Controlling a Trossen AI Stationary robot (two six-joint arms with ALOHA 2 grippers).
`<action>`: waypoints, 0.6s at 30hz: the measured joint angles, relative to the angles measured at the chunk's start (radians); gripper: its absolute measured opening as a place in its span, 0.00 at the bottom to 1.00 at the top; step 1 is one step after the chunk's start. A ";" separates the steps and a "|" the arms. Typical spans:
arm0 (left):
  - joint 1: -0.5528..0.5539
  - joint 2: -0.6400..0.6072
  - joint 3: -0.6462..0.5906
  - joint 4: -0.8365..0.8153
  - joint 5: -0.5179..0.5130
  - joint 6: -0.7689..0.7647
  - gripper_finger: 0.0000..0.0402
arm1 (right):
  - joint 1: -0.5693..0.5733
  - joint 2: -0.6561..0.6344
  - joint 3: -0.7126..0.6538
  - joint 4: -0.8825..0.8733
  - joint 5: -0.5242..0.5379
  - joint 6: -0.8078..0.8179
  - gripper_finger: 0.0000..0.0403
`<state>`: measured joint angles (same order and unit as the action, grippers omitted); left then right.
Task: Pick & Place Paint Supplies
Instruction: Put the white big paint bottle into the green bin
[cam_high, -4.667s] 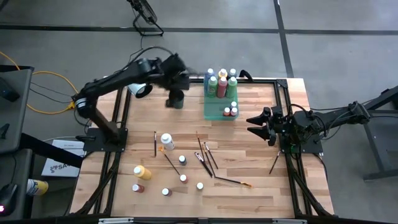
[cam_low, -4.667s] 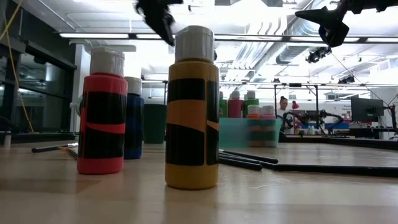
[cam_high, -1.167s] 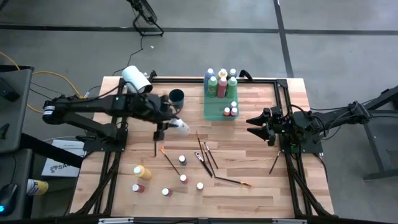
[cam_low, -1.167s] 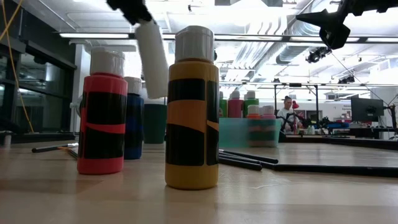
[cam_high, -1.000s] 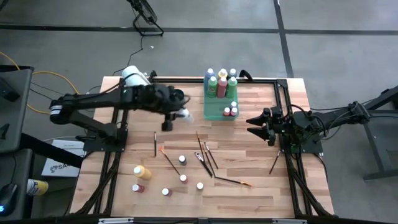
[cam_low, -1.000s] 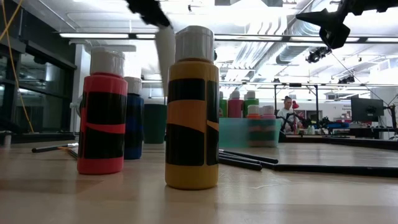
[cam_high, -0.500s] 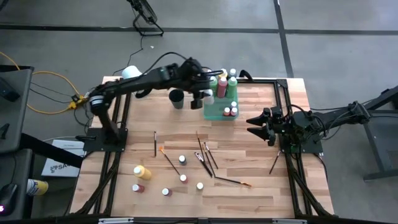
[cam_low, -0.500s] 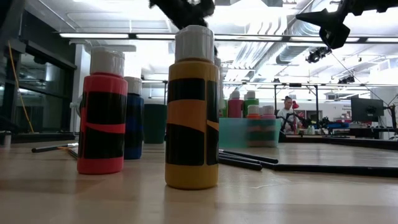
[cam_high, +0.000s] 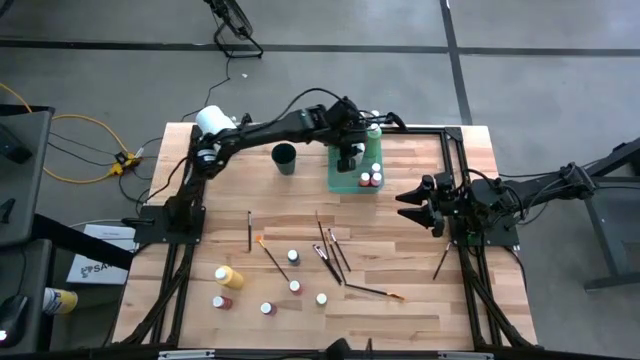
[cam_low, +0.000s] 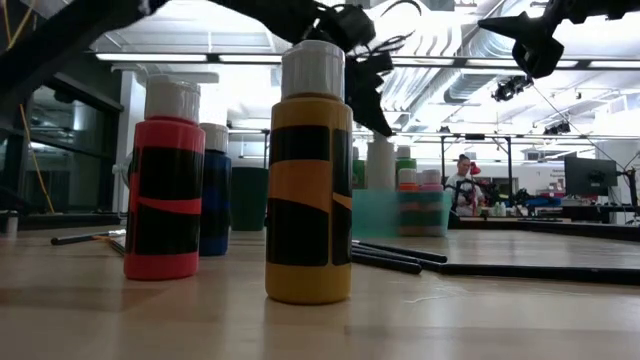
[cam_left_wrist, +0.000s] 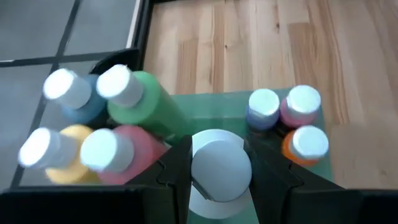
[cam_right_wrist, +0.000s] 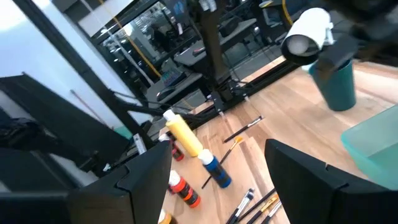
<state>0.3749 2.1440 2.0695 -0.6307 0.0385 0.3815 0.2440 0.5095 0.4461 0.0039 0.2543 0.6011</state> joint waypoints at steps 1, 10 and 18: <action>0.003 0.017 0.018 0.004 0.001 0.000 0.29 | 0.000 0.000 0.000 0.000 -0.003 0.000 0.62; 0.023 0.112 0.094 0.044 0.033 -0.044 0.29 | 0.000 0.000 0.000 0.000 -0.003 0.004 0.62; 0.037 0.118 0.095 0.102 0.059 -0.074 0.29 | 0.000 0.000 0.000 0.000 -0.003 0.002 0.62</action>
<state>0.4118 2.2623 2.1643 -0.5288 0.0977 0.3071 0.2440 0.5091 0.4461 0.0036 0.2512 0.6027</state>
